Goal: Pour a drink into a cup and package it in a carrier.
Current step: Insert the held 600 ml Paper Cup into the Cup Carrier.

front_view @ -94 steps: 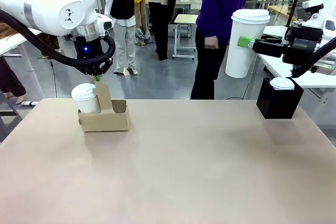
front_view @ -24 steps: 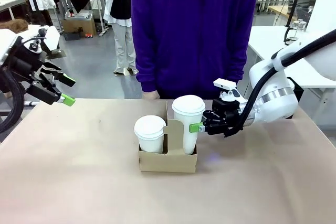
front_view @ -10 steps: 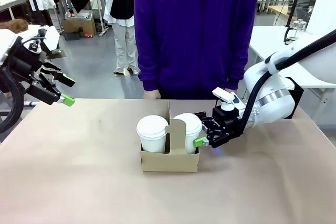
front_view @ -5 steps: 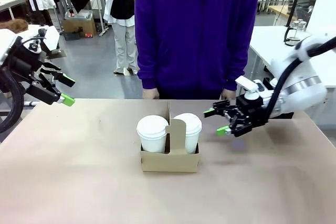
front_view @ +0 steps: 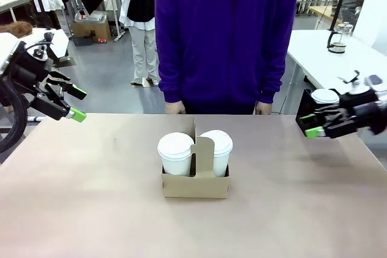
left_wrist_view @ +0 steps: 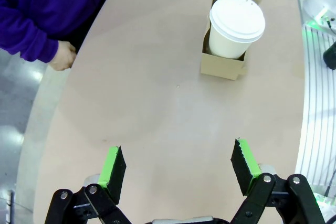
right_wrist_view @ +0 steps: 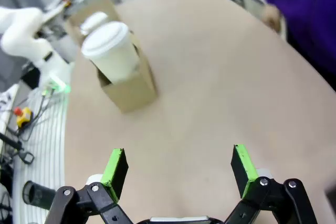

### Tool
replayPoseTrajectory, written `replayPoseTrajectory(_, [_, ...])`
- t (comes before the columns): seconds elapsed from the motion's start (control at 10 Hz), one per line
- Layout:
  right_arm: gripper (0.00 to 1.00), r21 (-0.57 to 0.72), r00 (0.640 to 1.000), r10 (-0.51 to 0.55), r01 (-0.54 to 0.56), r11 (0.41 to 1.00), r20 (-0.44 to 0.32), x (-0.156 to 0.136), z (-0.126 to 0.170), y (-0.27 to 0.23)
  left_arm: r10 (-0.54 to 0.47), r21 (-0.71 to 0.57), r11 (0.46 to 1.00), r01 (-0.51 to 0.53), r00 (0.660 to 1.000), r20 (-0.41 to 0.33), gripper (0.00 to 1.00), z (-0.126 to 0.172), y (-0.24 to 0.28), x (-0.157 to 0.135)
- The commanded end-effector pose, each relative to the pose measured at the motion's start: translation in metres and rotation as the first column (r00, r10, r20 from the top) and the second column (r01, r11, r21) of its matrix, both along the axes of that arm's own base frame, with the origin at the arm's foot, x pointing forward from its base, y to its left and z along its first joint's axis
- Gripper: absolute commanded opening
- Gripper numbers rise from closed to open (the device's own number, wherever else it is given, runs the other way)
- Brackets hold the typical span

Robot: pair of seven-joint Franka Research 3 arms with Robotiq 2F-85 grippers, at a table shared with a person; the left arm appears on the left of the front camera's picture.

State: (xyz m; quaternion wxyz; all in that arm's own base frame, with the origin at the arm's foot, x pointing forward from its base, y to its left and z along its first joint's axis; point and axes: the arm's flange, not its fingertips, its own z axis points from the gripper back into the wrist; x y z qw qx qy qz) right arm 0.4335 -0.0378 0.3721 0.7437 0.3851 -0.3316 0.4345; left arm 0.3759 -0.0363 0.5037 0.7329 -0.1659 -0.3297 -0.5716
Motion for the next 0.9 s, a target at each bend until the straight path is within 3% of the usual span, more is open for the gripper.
replayPoseTrajectory(0.0, [1.00, -0.062, 0.981, -0.129, 0.121, 0.991, -0.148, -0.029, 0.015, -0.014, -0.009, -0.013, 1.000, 0.009, 1.000, 0.003, 1.00, -0.001, 0.000, 0.002])
replayPoseTrajectory(0.2, [1.00, -0.127, 0.961, -0.240, 0.223, 0.966, -0.138, -0.050, 0.023, -0.038, -0.009, -0.013, 1.000, 0.009, 1.000, 0.003, 1.00, -0.001, 0.000, 0.002])
replayPoseTrajectory(0.5, [1.00, -0.174, 0.946, -0.311, 0.293, 0.940, -0.089, -0.062, 0.025, -0.045, -0.009, -0.013, 1.000, 0.009, 1.000, 0.003, 1.00, -0.001, 0.000, 0.002])
replayPoseTrajectory(0.6, [0.79, -0.183, 0.950, -0.306, 0.291, 0.939, -0.058, -0.056, 0.023, -0.035, -0.009, -0.013, 1.000, 0.009, 1.000, 0.003, 1.00, -0.001, 0.000, 0.002])
replayPoseTrajectory(0.8, [0.79, -0.129, 0.958, -0.274, 0.262, 0.956, -0.085, -0.057, 0.025, -0.051, -0.009, -0.013, 1.000, 0.009, 1.000, 0.003, 1.00, -0.001, 0.000, 0.002])
